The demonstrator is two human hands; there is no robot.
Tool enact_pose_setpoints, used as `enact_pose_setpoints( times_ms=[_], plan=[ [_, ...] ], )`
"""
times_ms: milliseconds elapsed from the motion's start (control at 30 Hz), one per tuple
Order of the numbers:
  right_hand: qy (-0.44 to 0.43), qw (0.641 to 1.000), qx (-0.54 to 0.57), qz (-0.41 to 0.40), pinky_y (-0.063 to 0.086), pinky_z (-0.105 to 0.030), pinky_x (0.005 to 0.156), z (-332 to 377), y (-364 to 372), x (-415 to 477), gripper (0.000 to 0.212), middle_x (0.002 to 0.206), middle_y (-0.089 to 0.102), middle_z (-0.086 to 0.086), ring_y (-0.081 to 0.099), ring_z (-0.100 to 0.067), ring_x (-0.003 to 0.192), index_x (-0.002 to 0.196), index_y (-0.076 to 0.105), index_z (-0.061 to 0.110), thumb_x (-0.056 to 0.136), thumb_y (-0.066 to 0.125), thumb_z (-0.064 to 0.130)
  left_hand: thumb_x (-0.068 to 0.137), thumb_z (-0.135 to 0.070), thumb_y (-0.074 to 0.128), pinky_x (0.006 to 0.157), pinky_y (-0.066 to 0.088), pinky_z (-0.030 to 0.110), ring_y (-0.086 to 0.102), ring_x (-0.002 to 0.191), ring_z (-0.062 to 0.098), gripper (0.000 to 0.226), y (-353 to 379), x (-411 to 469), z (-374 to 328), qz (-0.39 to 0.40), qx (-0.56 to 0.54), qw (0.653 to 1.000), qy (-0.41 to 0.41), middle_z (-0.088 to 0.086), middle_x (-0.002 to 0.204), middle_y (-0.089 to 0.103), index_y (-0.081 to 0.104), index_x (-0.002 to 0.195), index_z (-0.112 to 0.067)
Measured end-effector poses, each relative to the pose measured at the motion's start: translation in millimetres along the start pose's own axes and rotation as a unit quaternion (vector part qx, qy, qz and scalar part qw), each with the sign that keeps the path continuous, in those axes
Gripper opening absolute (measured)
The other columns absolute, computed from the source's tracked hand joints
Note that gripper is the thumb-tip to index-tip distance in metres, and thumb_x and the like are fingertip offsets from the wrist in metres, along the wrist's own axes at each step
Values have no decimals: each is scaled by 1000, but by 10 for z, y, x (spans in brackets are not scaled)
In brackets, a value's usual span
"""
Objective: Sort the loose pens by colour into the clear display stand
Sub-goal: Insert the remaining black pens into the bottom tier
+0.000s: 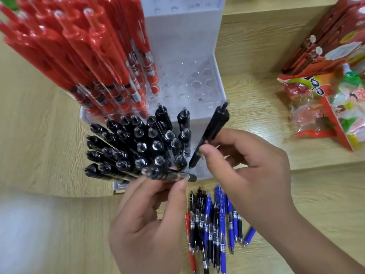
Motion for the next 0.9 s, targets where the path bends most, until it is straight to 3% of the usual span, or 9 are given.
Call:
enact_pose_setpoints(
  times_ms=[167, 400, 633, 733, 900],
  plan=[
    [-11, 1000, -13, -6, 45, -8, 60, -24, 18, 33, 9, 80, 68, 15, 62, -2, 70, 91, 74, 16, 84, 72, 20, 77, -21, 76, 66, 55, 19, 71, 72, 18, 25, 26, -5, -1, -23, 34, 999, 31, -10, 87, 73, 76, 96, -39],
    [-71, 980, -158, 103, 48, -26, 57, -162, 143, -12, 19, 82, 65, 15, 57, -4, 67, 95, 71, 23, 90, 60, 38, 79, -24, 75, 67, 54, 18, 71, 72, 14, 12, 69, -22, -24, -31, 56, 997, 48, -16, 89, 72, 75, 90, -29],
    [-85, 971, -206, 87, 41, -23, 57, -121, 176, -6, 26, 70, 51, 17, 50, -8, 63, 91, 67, 22, 86, 54, 43, 80, -23, 74, 70, 55, 16, 72, 76, 12, 21, 40, -18, -47, -20, 71, 996, 57, -21, 94, 71, 73, 99, -32],
    [-98, 972, -194, 86, 39, -22, 54, -160, 168, -71, 25, 74, 55, 15, 50, -8, 66, 93, 67, 19, 88, 54, 39, 82, -22, 74, 72, 54, 15, 72, 78, 12, 16, 28, -17, -43, -13, 74, 995, 64, -21, 94, 71, 73, 88, -36],
    [-80, 950, -275, 128, 44, -31, 45, -103, 155, -8, 32, 76, 61, 10, 56, -14, 59, 91, 66, 23, 90, 44, 48, 82, -19, 74, 73, 55, 15, 71, 81, 12, 19, 13, -37, -22, -5, 63, 996, 56, -17, 95, 71, 71, 96, -32]
  ],
)
Point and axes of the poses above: each hand's wrist, its own x-axis towards the middle knuckle, its own y-axis out of the palm, z = x × y, the point moved 2 cm from there along x, towards the middle knuckle
